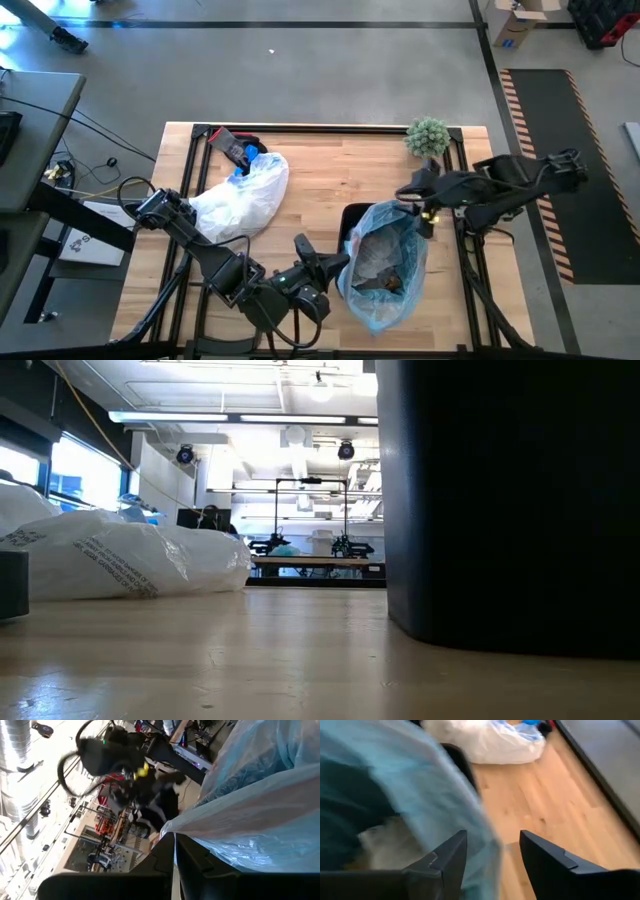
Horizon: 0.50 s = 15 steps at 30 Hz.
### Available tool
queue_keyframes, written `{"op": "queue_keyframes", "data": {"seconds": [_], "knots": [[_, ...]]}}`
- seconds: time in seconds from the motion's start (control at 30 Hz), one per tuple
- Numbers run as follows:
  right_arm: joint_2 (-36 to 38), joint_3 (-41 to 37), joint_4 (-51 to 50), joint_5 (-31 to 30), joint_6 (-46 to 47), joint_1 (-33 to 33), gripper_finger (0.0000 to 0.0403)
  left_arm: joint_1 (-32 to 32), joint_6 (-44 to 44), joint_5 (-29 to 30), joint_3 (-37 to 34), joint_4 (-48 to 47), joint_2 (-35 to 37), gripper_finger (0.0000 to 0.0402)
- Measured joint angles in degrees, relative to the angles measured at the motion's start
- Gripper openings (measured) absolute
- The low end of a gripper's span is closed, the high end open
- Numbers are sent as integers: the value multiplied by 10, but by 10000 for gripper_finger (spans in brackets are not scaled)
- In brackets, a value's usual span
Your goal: Place trash/remove bag and relplace
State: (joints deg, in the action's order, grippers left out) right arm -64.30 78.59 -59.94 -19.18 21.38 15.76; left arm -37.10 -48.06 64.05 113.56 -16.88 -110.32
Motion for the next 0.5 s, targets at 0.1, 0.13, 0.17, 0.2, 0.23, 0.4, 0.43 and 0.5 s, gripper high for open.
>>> {"op": "queue_keyframes", "data": {"seconds": [0.1, 0.13, 0.17, 0.2, 0.23, 0.4, 0.43, 0.5], "knots": [[-16, 0, 0, -4, -28, -15, 146, 0, 10, 0, 0, -9, 0, 0], [-20, 0, 0, -3, -36, -18, 129, 0, 17, 0, 0, -17, 0, 0], [-22, 0, 0, 0, -43, -21, 110, 0, 26, 1, 0, -25, 0, 0], [-23, 0, 0, 3, -52, -24, 86, 0, 33, 1, 0, -34, 0, 0], [-24, 0, 1, 4, -61, -26, 60, 0, 40, 1, 0, -43, 0, 0], [-25, 30, 1, -36, -85, -21, 9, 0, 68, 9, 0, -65, 0, 0], [-24, 43, 2, -53, -87, -16, 5, 0, 69, 12, 0, -65, 0, 0], [-24, 72, 2, -83, -94, -4, 2, 0, 65, 25, 0, -64, 0, 0]]}}
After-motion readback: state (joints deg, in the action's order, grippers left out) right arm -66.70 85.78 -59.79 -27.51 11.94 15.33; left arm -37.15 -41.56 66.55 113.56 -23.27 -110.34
